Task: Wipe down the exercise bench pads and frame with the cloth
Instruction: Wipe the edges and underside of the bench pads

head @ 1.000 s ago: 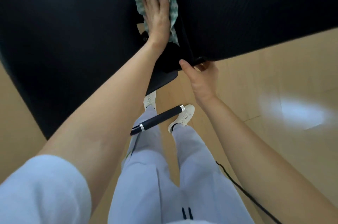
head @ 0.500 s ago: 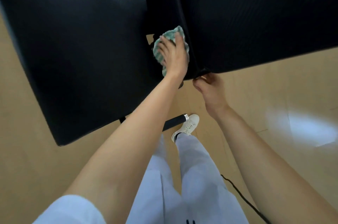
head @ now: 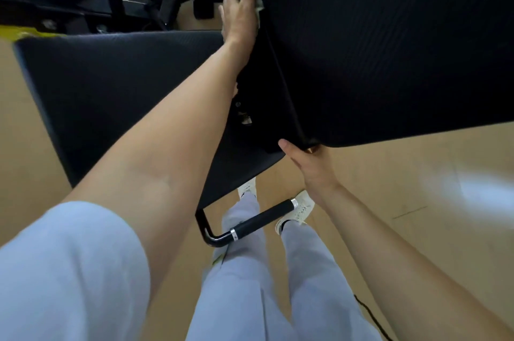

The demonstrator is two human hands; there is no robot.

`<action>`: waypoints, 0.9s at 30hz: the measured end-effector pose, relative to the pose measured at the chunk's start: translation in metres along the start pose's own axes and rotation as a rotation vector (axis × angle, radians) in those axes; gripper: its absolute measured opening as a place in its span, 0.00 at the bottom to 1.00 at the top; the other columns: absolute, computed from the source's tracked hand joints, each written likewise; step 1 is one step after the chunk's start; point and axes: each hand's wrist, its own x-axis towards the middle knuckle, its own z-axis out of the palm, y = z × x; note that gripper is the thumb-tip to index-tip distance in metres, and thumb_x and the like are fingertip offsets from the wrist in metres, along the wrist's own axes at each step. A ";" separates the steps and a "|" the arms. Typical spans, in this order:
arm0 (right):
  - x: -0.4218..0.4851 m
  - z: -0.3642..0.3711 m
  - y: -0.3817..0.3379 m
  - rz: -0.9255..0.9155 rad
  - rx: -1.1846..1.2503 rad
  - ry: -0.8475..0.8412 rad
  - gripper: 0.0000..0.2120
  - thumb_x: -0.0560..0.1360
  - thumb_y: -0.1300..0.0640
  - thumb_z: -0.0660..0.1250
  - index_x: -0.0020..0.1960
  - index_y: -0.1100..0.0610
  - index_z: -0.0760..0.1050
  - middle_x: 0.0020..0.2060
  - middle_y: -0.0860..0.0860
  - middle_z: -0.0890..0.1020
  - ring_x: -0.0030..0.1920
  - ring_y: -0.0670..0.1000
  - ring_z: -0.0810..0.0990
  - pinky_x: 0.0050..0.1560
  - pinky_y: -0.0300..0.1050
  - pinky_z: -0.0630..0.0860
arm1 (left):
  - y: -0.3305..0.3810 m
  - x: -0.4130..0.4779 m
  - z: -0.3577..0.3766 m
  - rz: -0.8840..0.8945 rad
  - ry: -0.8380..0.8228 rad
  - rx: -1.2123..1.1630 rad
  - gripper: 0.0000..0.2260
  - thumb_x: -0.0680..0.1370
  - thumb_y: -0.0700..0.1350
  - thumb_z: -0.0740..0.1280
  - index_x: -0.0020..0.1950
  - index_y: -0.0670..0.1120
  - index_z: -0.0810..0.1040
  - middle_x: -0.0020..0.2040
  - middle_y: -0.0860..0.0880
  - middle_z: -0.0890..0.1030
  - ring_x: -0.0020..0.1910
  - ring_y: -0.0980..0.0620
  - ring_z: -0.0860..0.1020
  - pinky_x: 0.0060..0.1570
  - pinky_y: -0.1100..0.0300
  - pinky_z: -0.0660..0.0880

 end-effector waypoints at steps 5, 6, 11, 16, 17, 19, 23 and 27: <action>0.002 0.022 0.002 0.051 0.130 0.056 0.36 0.61 0.44 0.82 0.66 0.51 0.78 0.61 0.48 0.84 0.65 0.50 0.80 0.74 0.55 0.69 | -0.039 0.042 -0.004 -0.059 -0.060 -0.067 0.35 0.68 0.83 0.58 0.63 0.62 0.78 0.67 0.52 0.81 0.70 0.45 0.76 0.71 0.36 0.70; 0.002 0.022 0.001 0.053 0.125 0.065 0.36 0.61 0.44 0.82 0.66 0.52 0.78 0.61 0.48 0.84 0.65 0.50 0.80 0.74 0.56 0.70 | -0.036 0.034 -0.006 -0.066 -0.056 -0.085 0.32 0.69 0.82 0.56 0.63 0.64 0.77 0.69 0.52 0.80 0.71 0.45 0.75 0.73 0.37 0.68; -0.001 0.021 -0.005 0.084 0.062 0.096 0.35 0.61 0.43 0.82 0.65 0.51 0.78 0.61 0.48 0.84 0.65 0.49 0.80 0.73 0.56 0.71 | -0.061 0.023 -0.013 -0.195 -0.028 -0.228 0.44 0.68 0.83 0.57 0.79 0.62 0.65 0.80 0.52 0.67 0.79 0.46 0.66 0.78 0.37 0.62; -0.002 0.021 -0.007 0.132 -0.022 0.166 0.36 0.58 0.41 0.81 0.63 0.50 0.79 0.59 0.47 0.84 0.63 0.49 0.81 0.71 0.56 0.74 | -0.042 -0.053 -0.011 -0.525 -0.049 -0.286 0.41 0.76 0.78 0.53 0.84 0.61 0.50 0.85 0.47 0.57 0.82 0.40 0.59 0.79 0.32 0.54; -0.002 0.022 -0.008 0.139 -0.041 0.171 0.37 0.58 0.40 0.81 0.64 0.50 0.79 0.59 0.47 0.84 0.63 0.50 0.81 0.71 0.56 0.74 | -0.048 -0.065 -0.010 -0.583 -0.054 -0.282 0.44 0.74 0.80 0.53 0.84 0.61 0.50 0.84 0.47 0.57 0.82 0.40 0.59 0.79 0.32 0.54; -0.004 0.022 -0.013 0.146 -0.087 0.158 0.38 0.59 0.40 0.81 0.65 0.51 0.78 0.60 0.48 0.83 0.63 0.50 0.80 0.71 0.56 0.73 | -0.069 -0.088 -0.008 -0.661 -0.092 -0.312 0.48 0.71 0.81 0.54 0.85 0.58 0.50 0.84 0.48 0.58 0.81 0.41 0.62 0.80 0.36 0.57; -0.008 0.018 -0.025 0.179 -0.152 0.070 0.30 0.71 0.50 0.78 0.71 0.54 0.74 0.65 0.50 0.80 0.67 0.51 0.76 0.71 0.50 0.70 | -0.114 -0.128 0.000 -0.775 -0.114 -0.365 0.53 0.68 0.83 0.57 0.85 0.54 0.53 0.84 0.45 0.60 0.81 0.42 0.62 0.80 0.39 0.59; -0.008 0.002 -0.033 0.165 -0.305 -0.078 0.29 0.72 0.49 0.78 0.70 0.52 0.75 0.65 0.48 0.80 0.67 0.48 0.76 0.73 0.50 0.70 | -0.092 -0.158 -0.007 -0.851 -0.318 -0.405 0.48 0.74 0.80 0.50 0.82 0.48 0.64 0.77 0.43 0.71 0.77 0.40 0.70 0.77 0.41 0.66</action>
